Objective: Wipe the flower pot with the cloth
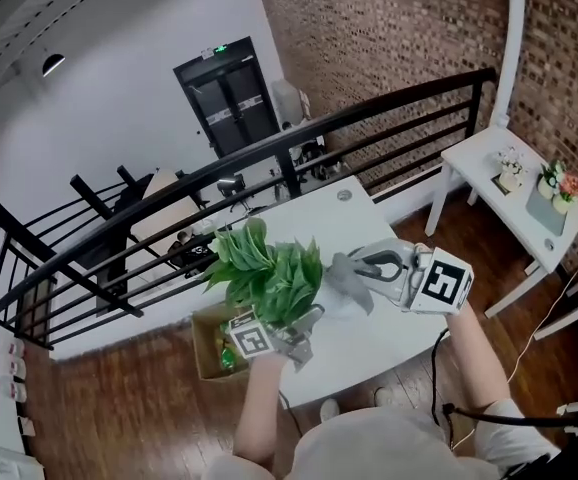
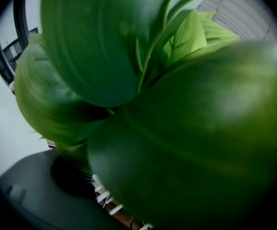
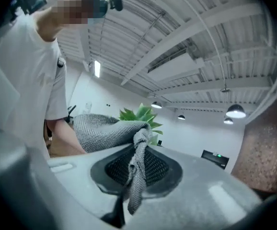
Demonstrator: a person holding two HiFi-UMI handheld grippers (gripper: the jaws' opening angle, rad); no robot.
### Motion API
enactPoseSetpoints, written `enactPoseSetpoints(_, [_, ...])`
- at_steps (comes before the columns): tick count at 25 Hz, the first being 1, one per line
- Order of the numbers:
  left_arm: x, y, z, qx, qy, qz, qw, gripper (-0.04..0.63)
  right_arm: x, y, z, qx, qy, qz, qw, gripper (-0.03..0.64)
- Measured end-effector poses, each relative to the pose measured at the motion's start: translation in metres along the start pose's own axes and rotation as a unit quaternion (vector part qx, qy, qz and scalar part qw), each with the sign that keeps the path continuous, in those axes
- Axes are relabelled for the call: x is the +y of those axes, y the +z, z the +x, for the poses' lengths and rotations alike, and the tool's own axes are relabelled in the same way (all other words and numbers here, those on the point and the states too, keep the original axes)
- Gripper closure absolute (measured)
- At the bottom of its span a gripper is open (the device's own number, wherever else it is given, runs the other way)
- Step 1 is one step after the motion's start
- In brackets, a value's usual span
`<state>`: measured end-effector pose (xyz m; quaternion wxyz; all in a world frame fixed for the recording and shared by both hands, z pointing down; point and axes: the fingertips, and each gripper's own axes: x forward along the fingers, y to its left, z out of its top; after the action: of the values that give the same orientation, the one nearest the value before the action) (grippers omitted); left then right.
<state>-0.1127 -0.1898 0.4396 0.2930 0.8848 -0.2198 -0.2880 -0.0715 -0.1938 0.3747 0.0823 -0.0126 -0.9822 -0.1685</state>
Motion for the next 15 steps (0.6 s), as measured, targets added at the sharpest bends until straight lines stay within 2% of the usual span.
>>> enactPoseSetpoints(4, [0.003, -0.003, -0.001, 0.010, 0.015, -0.014, 0.9997, 0.043, 0.049, -0.004, 0.020, 0.072, 0.025, -0.070, 0.995, 0.598])
enactPoseSetpoints(9, [0.001, -0.007, 0.002, 0.012, 0.006, -0.016, 0.9998, 0.043, 0.039, -0.014, 0.028, 0.104, -0.048, -0.130, 0.985, 0.598])
enactPoseSetpoints(11, [-0.004, -0.004, 0.004, 0.002, -0.007, -0.024, 0.9997, 0.043, 0.024, -0.013, 0.024, 0.087, -0.070, -0.109, 0.988, 0.598])
enactPoseSetpoints(15, [-0.025, -0.004, 0.006, 0.006, -0.060, -0.056, 0.9966, 0.043, -0.006, -0.032, 0.019, 0.057, -0.088, -0.015, 0.994, 0.598])
